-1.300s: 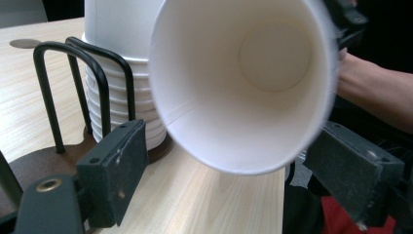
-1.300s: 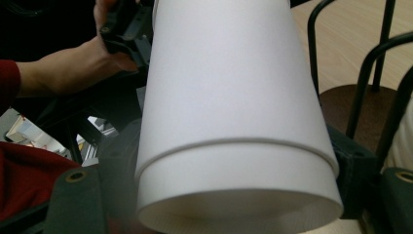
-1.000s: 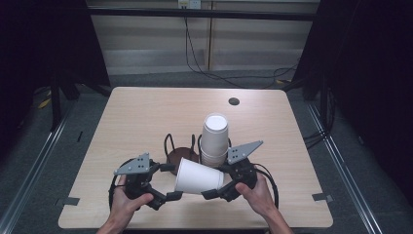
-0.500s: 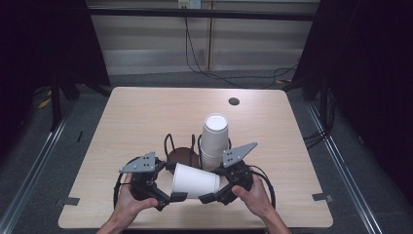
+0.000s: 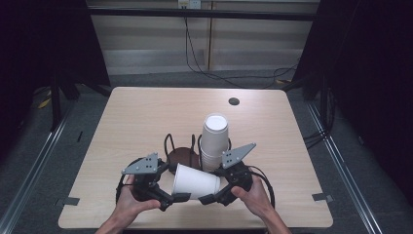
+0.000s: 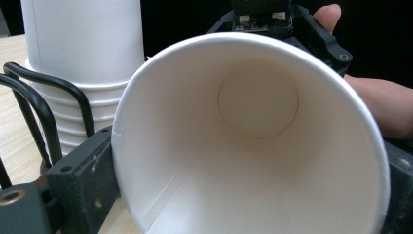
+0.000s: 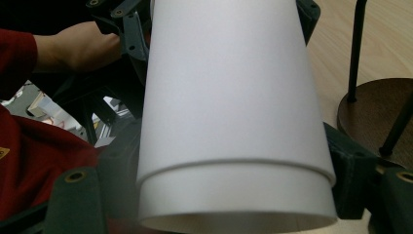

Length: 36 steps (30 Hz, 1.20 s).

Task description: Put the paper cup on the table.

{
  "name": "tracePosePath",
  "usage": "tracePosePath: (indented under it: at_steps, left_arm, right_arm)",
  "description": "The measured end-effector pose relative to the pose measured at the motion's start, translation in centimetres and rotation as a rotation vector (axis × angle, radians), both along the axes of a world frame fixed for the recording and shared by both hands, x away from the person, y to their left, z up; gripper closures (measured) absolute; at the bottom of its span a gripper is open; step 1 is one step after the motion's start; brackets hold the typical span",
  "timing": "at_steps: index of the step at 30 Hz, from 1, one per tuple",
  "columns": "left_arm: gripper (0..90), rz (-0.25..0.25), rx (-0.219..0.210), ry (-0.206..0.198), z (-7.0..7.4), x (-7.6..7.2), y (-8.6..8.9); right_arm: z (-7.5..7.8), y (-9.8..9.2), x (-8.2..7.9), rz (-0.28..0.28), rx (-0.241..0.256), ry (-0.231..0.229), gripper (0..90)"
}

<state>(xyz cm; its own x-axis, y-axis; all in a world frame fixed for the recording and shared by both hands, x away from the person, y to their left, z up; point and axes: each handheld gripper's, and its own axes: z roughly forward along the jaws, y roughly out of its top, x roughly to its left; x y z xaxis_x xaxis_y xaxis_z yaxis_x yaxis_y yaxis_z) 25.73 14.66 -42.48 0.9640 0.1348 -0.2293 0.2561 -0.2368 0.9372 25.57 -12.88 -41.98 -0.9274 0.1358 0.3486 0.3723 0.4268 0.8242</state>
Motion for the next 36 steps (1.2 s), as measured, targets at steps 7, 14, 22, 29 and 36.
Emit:
tracePosePath:
  at_steps: [7,14,22,29,36]
  left_arm:
    - [9.4,-0.027,0.006,0.025,0.4,0.4,0.4]
    - [12.5,-0.044,0.003,0.056,0.7,0.6,0.5]
    - [13.1,-0.012,0.018,0.057,1.1,0.7,1.0]
    - [13.1,0.003,0.024,0.066,1.1,0.8,1.5]
    - [13.5,0.024,0.043,0.089,1.3,1.0,2.1]
  right_arm:
    - [-0.2,0.0,0.0,0.010,-0.004,0.002,24.6]
    - [-0.4,0.0,-0.1,-0.008,0.005,-0.008,22.7]
    - [-0.4,-0.3,-0.2,-0.046,0.019,-0.025,14.2]
    - [-0.3,-0.8,-0.2,-0.070,0.036,-0.026,14.2]
    - [-0.2,-1.4,-0.1,-0.104,0.057,-0.031,14.0]
